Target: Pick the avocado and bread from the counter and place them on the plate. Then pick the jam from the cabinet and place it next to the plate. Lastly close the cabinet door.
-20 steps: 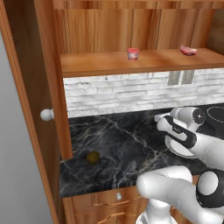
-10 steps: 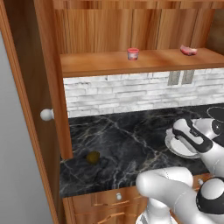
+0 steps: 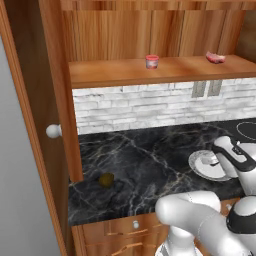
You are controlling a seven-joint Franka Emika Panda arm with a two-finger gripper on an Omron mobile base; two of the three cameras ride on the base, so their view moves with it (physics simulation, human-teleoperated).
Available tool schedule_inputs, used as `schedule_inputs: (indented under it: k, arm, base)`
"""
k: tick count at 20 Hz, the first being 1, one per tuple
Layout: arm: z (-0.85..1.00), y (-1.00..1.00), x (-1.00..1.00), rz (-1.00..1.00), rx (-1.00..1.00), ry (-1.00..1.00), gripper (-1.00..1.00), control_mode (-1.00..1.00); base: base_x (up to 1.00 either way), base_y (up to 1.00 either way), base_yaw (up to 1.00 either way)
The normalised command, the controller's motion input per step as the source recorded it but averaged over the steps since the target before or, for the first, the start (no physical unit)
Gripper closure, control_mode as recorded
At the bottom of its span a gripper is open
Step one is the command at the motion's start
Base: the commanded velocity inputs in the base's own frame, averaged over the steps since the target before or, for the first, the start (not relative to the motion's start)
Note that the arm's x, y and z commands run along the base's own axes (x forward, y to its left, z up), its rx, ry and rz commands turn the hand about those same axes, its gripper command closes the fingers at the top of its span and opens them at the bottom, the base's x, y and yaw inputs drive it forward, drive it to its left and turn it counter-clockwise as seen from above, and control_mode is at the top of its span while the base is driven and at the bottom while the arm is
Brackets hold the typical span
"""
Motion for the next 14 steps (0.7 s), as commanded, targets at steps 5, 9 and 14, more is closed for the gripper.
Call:
schedule_inputs:
  k: [5,9,14]
  arm:
    - [-0.26,-0.4,0.12,0.08,0.0,0.05,1.0,-1.0]
    - [-0.52,-0.27,0.15,0.08,0.0,0.13,1.0,-1.0]
    - [-0.18,-0.33,0.02,0.07,-0.02,0.06,1.0,-1.0]
  base:
    - [0.0,0.0,0.0]
    - [0.0,0.0,0.0]
    - [0.0,0.0,0.0]
